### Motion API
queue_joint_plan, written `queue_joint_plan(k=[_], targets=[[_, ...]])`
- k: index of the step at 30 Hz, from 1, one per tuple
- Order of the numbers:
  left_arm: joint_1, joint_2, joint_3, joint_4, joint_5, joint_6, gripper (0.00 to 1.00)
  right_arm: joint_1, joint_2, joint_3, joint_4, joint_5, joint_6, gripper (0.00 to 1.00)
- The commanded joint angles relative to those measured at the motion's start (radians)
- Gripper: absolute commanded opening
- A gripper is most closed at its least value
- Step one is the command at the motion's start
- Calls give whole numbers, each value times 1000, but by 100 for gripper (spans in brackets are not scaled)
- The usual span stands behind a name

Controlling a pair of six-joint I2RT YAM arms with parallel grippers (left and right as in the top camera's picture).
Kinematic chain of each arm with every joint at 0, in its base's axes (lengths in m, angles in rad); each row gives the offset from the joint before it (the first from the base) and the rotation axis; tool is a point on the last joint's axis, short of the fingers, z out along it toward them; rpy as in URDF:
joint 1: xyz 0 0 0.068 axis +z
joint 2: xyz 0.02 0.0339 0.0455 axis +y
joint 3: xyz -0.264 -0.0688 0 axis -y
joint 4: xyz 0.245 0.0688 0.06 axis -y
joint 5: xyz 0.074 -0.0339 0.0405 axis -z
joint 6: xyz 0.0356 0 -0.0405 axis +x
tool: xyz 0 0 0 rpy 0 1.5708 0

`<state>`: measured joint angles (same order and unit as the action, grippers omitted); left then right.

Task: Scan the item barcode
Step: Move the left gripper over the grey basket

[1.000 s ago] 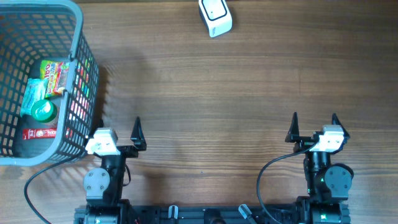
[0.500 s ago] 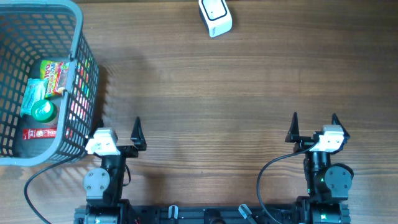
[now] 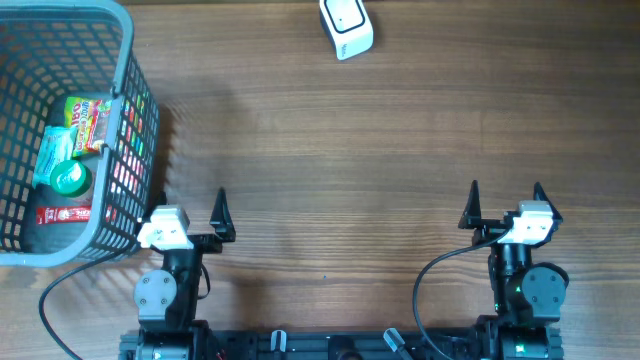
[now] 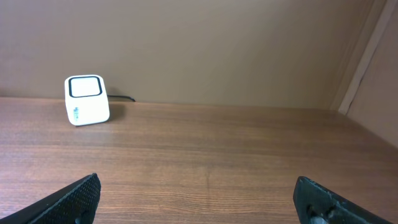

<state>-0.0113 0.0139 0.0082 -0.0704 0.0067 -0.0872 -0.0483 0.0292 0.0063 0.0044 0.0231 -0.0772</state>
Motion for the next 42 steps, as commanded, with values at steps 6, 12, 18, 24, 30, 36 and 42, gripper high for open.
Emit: queue_joint_plan(k=[6,12,18,24,30,36,42], targets=[[-4,-10,-3,-6,23,12,100,4,7,-1,4,-3,-9,100],[-4,-10,-3,-6,23,12,100,4,7,-1,4,-3,-9,100],[-4,-10,-3,-6,23,12,100,4,7,-1,4,-3,-9,100],[-4,-10,-3,-6,23,12,100,4,7,-1,4,-3,-9,100],[-4,-10,-3,-6,27,2,100,4,7,-1,4,-3,-9,100],[-4,-5,-1,18,251,1,100,4,7,-1,4,-3,-9,100],[-4,26,74,-11,406,1,100,4,7,-1,4,-3,-9,100]])
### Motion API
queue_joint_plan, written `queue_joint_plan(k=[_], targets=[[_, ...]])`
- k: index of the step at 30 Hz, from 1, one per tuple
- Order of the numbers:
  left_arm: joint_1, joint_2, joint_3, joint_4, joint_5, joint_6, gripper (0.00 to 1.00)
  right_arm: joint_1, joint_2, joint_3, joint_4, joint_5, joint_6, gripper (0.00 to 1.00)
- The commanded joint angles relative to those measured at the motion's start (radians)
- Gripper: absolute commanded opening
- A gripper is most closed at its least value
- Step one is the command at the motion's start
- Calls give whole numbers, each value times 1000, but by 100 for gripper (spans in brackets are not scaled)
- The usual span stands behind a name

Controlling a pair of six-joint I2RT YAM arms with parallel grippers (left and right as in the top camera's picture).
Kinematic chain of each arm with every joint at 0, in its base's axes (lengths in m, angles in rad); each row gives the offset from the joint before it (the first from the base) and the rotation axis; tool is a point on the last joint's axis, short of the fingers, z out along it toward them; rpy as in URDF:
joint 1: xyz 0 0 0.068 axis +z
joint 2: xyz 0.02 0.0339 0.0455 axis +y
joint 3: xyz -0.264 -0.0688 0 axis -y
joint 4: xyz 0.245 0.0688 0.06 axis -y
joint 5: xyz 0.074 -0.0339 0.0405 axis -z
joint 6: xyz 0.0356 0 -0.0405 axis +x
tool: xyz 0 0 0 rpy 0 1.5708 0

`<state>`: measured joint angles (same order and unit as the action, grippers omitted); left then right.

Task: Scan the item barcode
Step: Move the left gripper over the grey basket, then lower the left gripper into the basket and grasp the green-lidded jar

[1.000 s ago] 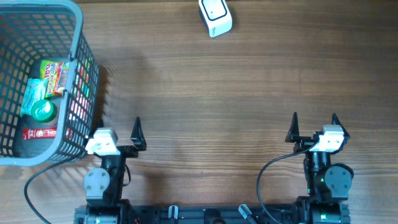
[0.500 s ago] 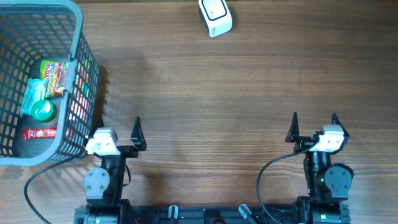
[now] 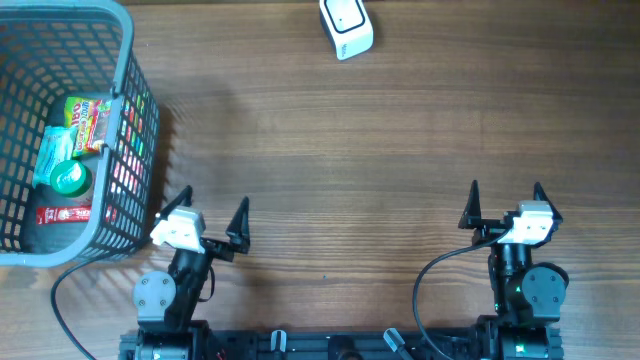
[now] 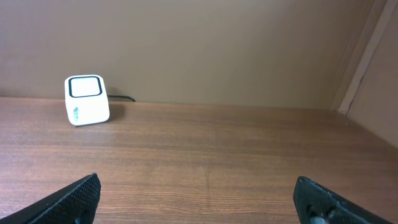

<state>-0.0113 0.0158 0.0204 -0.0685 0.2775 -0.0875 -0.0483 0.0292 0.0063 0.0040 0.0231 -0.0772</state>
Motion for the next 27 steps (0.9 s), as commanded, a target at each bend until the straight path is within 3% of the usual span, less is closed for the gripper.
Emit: queue_joint_plan(k=[1,5,9,12,14,19,23,27], targets=[[-4,38,84,-19,138,1,100,4,7,-1,5,-3,-9,100],[-4,165,255,-101,146,1,100,4,7,-1,5,-3,-9,100],[-4,382,513,-276,153,-11,100,4,7,-1,4,-3,-9,100],[-4,567,739,-483,155,-10,100,4,7,-1,4,-3,-9,100],[-4,721,912,-675,233,-10,100,4,7,-1,5,-3,-9,100],[-4,866,947,-726,344,-11,100,4,7,-1,5,-3,-9,100],[-4,923,1054,-769,281,-85,100,4,7,-1,5,-3,-9,100],[-4,1039,1372,-973,111,-112,100,4,7,-1,5,-3,-9,100]])
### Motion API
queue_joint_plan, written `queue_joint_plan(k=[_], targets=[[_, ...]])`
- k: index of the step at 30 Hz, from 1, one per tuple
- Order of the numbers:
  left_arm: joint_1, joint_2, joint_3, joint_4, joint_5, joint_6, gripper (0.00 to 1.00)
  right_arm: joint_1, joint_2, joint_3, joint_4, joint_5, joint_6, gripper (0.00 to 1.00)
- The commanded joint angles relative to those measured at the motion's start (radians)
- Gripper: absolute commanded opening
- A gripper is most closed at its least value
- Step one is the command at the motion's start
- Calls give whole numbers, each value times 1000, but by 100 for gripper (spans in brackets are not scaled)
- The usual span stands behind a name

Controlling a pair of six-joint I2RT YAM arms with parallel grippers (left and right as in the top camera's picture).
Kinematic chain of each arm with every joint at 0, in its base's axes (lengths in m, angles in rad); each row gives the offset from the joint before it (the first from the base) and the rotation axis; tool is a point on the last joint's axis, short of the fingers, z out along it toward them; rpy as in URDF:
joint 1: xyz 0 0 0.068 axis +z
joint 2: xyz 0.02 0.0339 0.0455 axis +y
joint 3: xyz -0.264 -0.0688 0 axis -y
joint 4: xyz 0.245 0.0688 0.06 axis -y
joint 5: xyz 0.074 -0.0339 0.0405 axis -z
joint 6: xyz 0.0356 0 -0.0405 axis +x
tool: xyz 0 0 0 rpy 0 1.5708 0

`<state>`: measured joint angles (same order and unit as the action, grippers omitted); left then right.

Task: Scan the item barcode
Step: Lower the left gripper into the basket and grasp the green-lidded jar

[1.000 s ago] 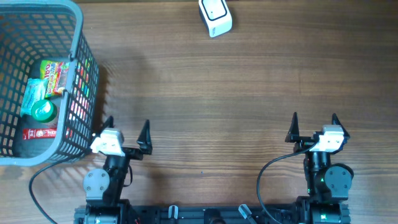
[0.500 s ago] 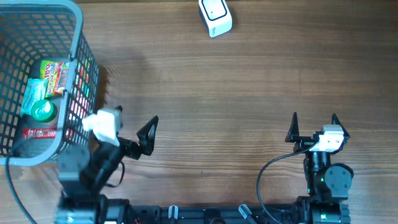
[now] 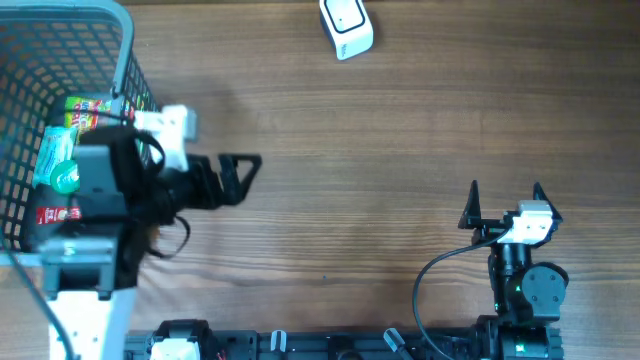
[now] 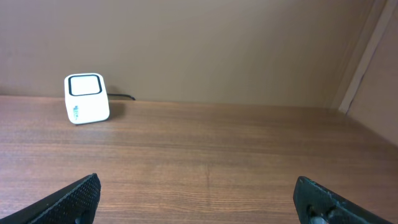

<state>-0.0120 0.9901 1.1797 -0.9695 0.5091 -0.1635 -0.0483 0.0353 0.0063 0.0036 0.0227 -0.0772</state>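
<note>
The white barcode scanner (image 3: 345, 26) stands at the table's far edge; the right wrist view has the scanner (image 4: 86, 99) at far left. A grey mesh basket (image 3: 128, 55) at the left holds a colourful packet (image 3: 86, 112), a green-capped bottle (image 3: 62, 176) and a red packet (image 3: 55, 214). My left gripper (image 3: 238, 177) is open and empty, raised beside the basket's right wall, its fingers pointing right. Near the front edge, my right gripper (image 3: 504, 201) is also open with nothing in it, seen as right gripper (image 4: 199, 199) over bare wood.
The left arm's body (image 3: 100, 190) hangs over the basket's right side and hides part of its contents. A black cable (image 4: 123, 98) runs from the scanner along the back wall. Bare wooden table (image 3: 400, 130) lies between the basket, scanner and right arm.
The left arm has risen from its low spot at the front edge. It now stands higher and farther back by the basket's right wall, gripper still open. The right arm has not moved.
Both arms first sat low at the front edge with open grippers. Then the left gripper had shifted and turned a little to the right. Now the left arm is lifted beside the basket, while the right arm, scanner and basket items stay as they were.
</note>
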Motion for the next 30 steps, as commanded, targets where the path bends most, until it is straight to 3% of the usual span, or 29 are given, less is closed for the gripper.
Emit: queue_joint_plan(k=[1,4,6,8,19,27,30], targets=[[-3,107,323,-136,-180,-35,100,4,1,-1,5,-3,-9,100],[-3,210,573,-275,-336,-42,100,4,1,-1,5,-3,-9,100],[4,281,729,-363,-493,-115,100,4,1,-1,5,-3,-9,100],[37,322,808,-414,-578,-140,100,4,1,-1,5,-3,-9,100],[500,388,816,-478,-635,-256,100,4,1,-1,5,-3,-9,100],[571,510,662,-409,-739,-280,100,4,1,-1,5,-3,-9,100],[571,593,605,-381,-738,-112,100,4,1,-1,5,-3,-9,100]])
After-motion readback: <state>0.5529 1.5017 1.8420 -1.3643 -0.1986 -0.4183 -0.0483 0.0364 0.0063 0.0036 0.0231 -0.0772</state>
